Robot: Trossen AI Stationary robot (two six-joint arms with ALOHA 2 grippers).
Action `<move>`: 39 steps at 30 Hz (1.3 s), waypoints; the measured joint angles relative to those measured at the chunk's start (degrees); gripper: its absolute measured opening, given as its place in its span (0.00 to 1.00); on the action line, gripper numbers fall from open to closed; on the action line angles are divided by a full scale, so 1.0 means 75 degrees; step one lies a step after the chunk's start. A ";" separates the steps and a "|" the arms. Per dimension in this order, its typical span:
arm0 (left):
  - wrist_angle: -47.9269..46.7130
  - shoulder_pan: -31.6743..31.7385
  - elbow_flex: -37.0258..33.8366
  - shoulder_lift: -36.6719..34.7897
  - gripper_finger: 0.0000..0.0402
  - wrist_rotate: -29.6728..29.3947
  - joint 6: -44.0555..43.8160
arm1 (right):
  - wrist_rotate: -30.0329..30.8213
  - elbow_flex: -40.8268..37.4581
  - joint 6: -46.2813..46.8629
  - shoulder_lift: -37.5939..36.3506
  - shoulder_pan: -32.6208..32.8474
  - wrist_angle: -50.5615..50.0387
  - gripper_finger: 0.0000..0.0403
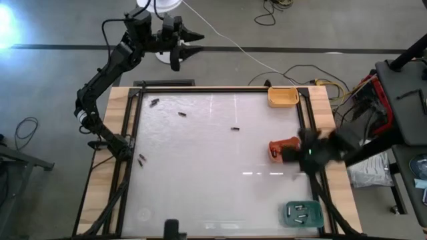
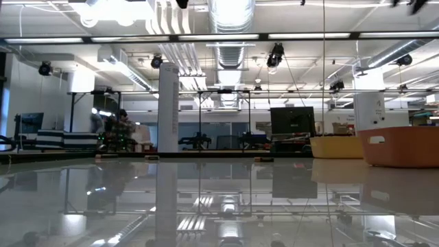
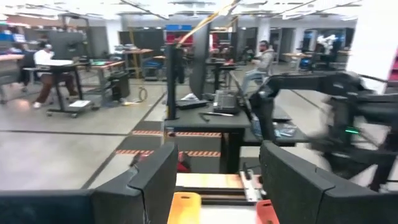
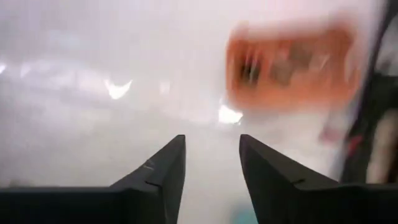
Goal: Sort batteries
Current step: Put the silver battery into the green bin
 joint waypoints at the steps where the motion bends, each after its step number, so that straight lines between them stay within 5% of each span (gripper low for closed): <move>1: -0.0003 -0.0096 -0.0004 0.0000 0.51 0.0001 -0.0034 | 0.0168 0.0164 -0.0461 -0.0041 -0.0484 -0.0534 0.36; 8: -0.0664 -0.0763 -0.0007 0.0003 0.51 0.0019 -0.0063 | 0.0805 0.0517 -0.6208 -0.0175 -0.5053 0.0249 0.33; 13: -0.1584 -0.0803 -0.0007 -0.0100 0.51 0.0061 0.0042 | -0.0223 0.0499 -1.0213 0.0577 -0.8149 0.0690 0.38; 18: -0.2489 -0.0813 -0.0007 -0.0124 0.51 0.0617 0.0382 | -0.1298 0.0499 -1.3059 0.2054 -1.0279 0.1096 0.43; 26: -0.2890 -0.0856 -0.0010 -0.0204 0.51 0.0579 0.0256 | -0.1513 0.0647 -1.4575 0.4209 -1.1144 0.1568 0.44; 39: -0.2608 -0.0856 -0.0010 -0.0203 0.51 -0.0359 0.0166 | -0.1680 0.0823 -1.4836 0.5503 -1.1854 0.2531 0.41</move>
